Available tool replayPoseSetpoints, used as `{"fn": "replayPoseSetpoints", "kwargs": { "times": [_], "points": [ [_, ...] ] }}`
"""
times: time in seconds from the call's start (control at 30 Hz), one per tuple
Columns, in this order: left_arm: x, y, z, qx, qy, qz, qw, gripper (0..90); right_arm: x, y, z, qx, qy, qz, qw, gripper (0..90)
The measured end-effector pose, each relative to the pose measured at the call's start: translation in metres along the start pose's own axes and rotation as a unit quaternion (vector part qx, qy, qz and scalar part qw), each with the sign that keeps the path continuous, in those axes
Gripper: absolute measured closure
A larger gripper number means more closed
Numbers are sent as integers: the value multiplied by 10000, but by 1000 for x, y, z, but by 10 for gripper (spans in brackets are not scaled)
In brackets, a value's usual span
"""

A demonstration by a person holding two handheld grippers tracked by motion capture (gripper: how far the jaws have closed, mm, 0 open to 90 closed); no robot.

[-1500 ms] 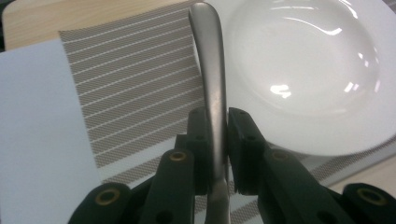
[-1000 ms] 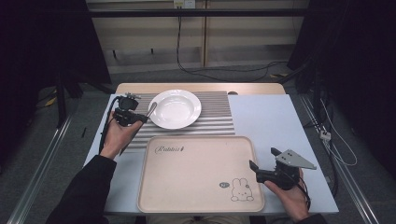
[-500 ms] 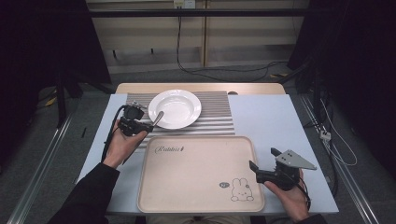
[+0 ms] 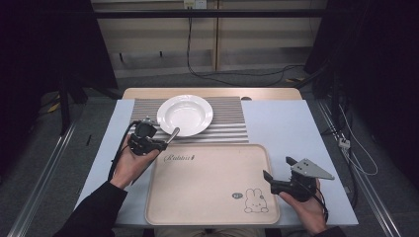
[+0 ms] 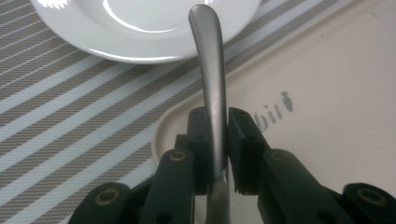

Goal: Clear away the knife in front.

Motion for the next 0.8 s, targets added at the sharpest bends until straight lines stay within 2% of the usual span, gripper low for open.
{"fn": "replayPoseSetpoints", "kwargs": {
  "times": [0.13,0.2,0.23,0.3,0.33,0.37,0.47,0.6,0.63,0.8],
  "points": [
    [-1,-10,-3,171,86,-12,9998,798,0,0,0,3,2,8,10000,80],
    [-2,-14,-3,168,71,-68,9998,798,0,0,0,-6,-1,5,10000,80],
    [-2,-15,-4,111,36,-52,9999,798,0,0,0,-7,-4,11,10000,80],
    [-3,-18,-6,183,104,44,9998,798,0,0,0,-3,10,9,10000,80],
    [-3,-19,-7,182,98,30,9998,798,0,0,0,-5,9,9,10000,80],
    [-2,-22,-8,92,53,-19,9999,798,0,0,0,-4,8,10,10000,80],
    [0,-27,-12,148,120,-74,9998,798,0,1,-1,-4,11,16,10000,80],
    [0,-39,-15,59,-9,-140,9999,797,0,0,0,-6,5,11,10000,80],
    [1,-43,-16,135,49,-131,9998,797,0,0,0,-8,7,6,10000,80],
    [8,-56,-21,188,102,-201,9996,797,0,2,-1,-3,18,35,10000,80]
  ]
}}
Point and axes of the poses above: each handheld gripper's, and its own axes: x roughly forward along the jaws, z roughly out of its top, y roughly to its left, the point moved 8 cm from there along x, roughly forward along the jaws, and after that the axes turned 14 degrees about x, right-handed, at the moved point
